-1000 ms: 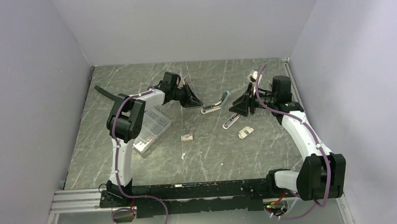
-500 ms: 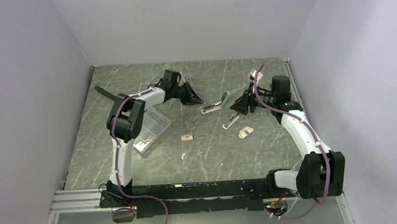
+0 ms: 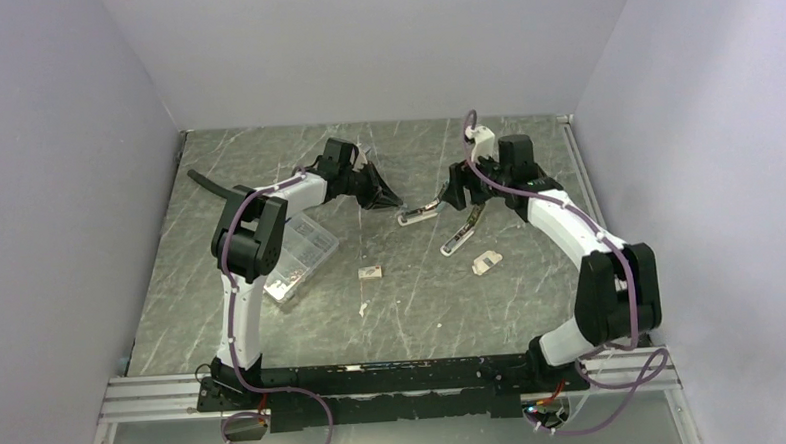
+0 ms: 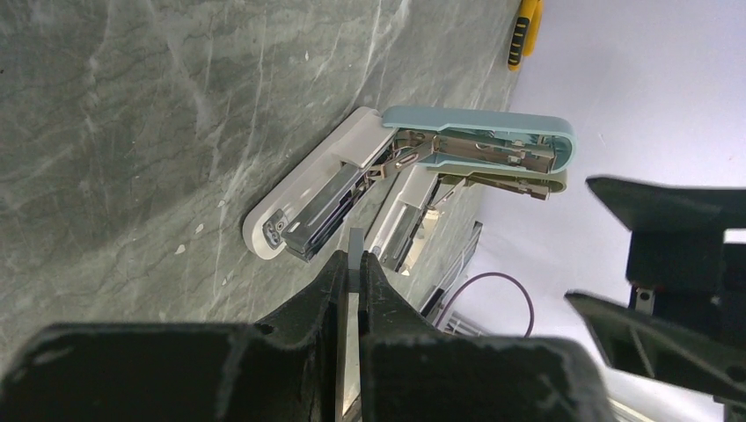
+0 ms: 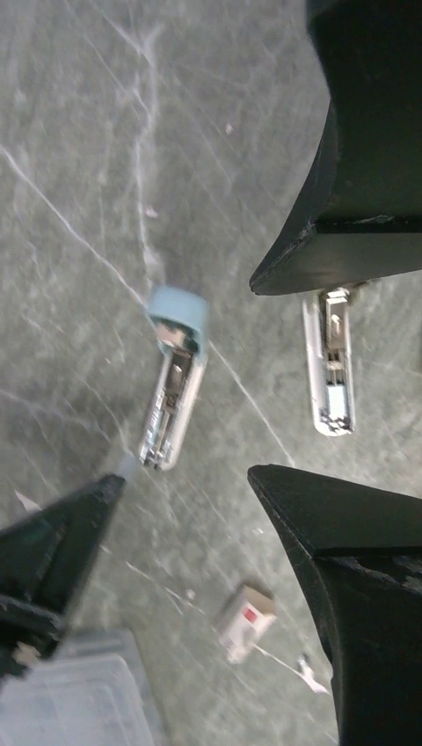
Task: Load the staples into the stapler
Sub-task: Move the stapler to the center of the board.
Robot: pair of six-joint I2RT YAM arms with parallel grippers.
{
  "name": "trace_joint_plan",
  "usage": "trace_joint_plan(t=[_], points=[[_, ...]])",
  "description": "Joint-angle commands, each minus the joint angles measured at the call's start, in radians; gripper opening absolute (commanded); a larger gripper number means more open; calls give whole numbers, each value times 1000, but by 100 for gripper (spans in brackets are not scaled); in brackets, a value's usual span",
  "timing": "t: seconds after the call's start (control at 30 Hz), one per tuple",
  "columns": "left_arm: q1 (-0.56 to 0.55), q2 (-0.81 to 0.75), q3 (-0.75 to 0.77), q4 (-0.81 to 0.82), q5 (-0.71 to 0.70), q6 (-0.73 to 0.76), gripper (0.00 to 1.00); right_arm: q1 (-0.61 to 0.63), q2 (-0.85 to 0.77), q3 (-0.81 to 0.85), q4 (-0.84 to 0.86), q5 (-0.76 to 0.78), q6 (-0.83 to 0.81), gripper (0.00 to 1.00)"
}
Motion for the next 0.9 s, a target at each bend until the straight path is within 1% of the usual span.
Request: trace_joint_plan(t=[0.0, 0.1, 0.3, 0.47, 0.6, 0.67, 0.8, 0.87], points=[[1, -45, 14, -1, 15, 21, 3, 15, 84, 120, 39, 154, 26, 75], [3, -51, 9, 1, 18, 21, 3, 20, 146, 177, 20, 184, 30, 75], [8, -67, -6, 9, 26, 21, 3, 30, 249, 236, -2, 157, 63, 75], [16, -81, -18, 13, 29, 24, 3, 40, 297, 245, -2, 134, 89, 69], [22, -94, -37, 13, 29, 31, 3, 42, 319, 250, -8, 117, 143, 60], [23, -101, -44, 12, 29, 39, 3, 42, 315, 242, 5, 98, 160, 54], [24, -124, -80, 33, 48, 41, 3, 46, 283, 208, 34, 76, 207, 35], [24, -142, -111, 56, 60, 33, 3, 51, 262, 181, 45, 73, 243, 29]])
